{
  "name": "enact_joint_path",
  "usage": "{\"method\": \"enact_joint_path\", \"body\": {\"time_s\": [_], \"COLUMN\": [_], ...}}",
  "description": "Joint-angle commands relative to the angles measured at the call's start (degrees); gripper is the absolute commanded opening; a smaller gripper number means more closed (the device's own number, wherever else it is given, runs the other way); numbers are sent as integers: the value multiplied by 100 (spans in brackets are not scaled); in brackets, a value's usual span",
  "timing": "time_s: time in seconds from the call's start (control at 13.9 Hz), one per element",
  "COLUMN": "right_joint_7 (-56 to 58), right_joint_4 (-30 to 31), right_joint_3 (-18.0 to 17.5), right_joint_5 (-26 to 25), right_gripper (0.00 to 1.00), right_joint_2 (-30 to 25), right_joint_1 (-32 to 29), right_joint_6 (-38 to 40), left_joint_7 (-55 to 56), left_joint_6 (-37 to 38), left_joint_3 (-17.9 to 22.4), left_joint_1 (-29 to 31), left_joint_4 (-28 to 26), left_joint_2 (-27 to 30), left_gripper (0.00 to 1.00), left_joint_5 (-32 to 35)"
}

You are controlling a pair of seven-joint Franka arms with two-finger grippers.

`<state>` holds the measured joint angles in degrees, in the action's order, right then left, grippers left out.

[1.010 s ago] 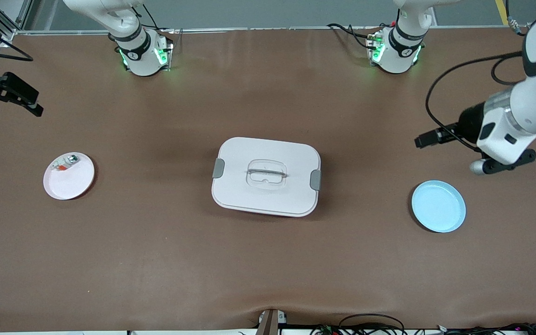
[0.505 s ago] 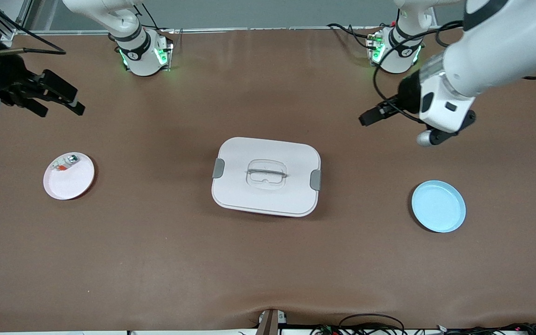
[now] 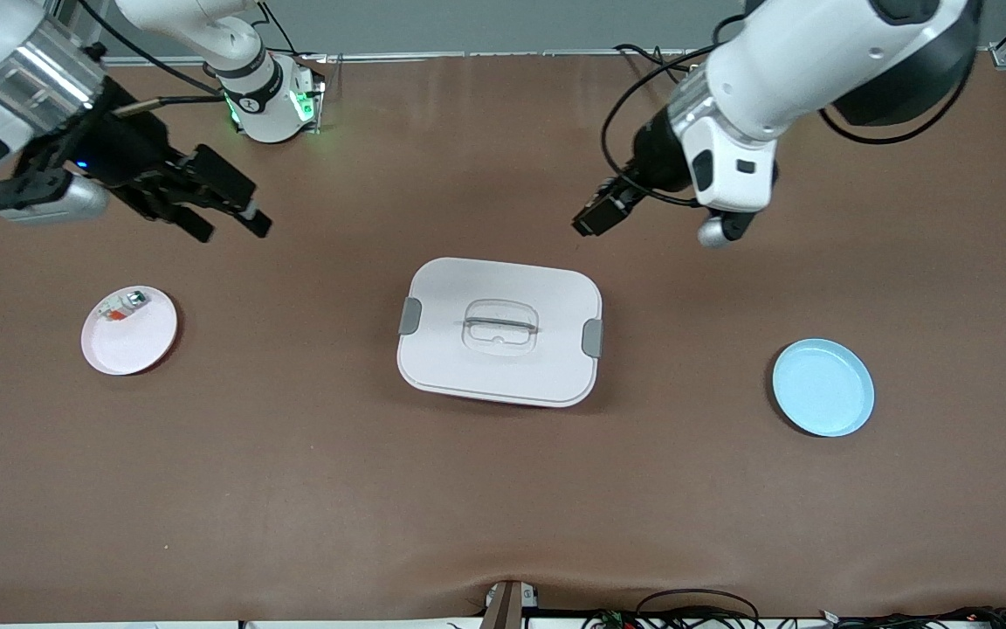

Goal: Transfer orange switch to right arm and place
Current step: 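Lift the switch with the left gripper while the right gripper rises, then carry the switch above the box while the right gripper approaches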

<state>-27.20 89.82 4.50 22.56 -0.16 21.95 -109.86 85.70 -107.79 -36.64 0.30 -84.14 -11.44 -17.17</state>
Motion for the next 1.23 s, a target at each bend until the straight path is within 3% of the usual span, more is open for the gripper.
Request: {"method": "enact_joint_path", "body": {"time_s": [0.0, 0.22, 0.51, 0.72, 1.15], "right_joint_7": [-84, -14, 416, 635, 1559], "right_joint_4": [763, 1203, 1669, 2021, 1996], "right_joint_3": [60, 60, 60, 60, 60], "right_joint_5": [608, 1362, 1769, 1761, 1664], "right_gripper": [100, 100, 100, 100, 100], "right_joint_2": [-238, -247, -203, -439, -511], "right_joint_1": [283, 485, 1126, 1373, 1523], "right_joint_6": [-972, -1834, -3065, -3243, -3067], "left_joint_7": [533, 904, 1386, 1572, 1572], "left_joint_6": [-600, -1137, -1972, -2237, -2475], "left_joint_3": [-27, -27, -27, -27, -18], "left_joint_1": [-232, -417, -689, -830, -979], "left_joint_4": [29, 29, 38, 47, 38], "left_joint_2": [-174, -306, -552, -772, -904], "left_gripper": [4, 4, 5, 5, 5], "left_joint_5": [-94, -295, -402, -402, -393]}}
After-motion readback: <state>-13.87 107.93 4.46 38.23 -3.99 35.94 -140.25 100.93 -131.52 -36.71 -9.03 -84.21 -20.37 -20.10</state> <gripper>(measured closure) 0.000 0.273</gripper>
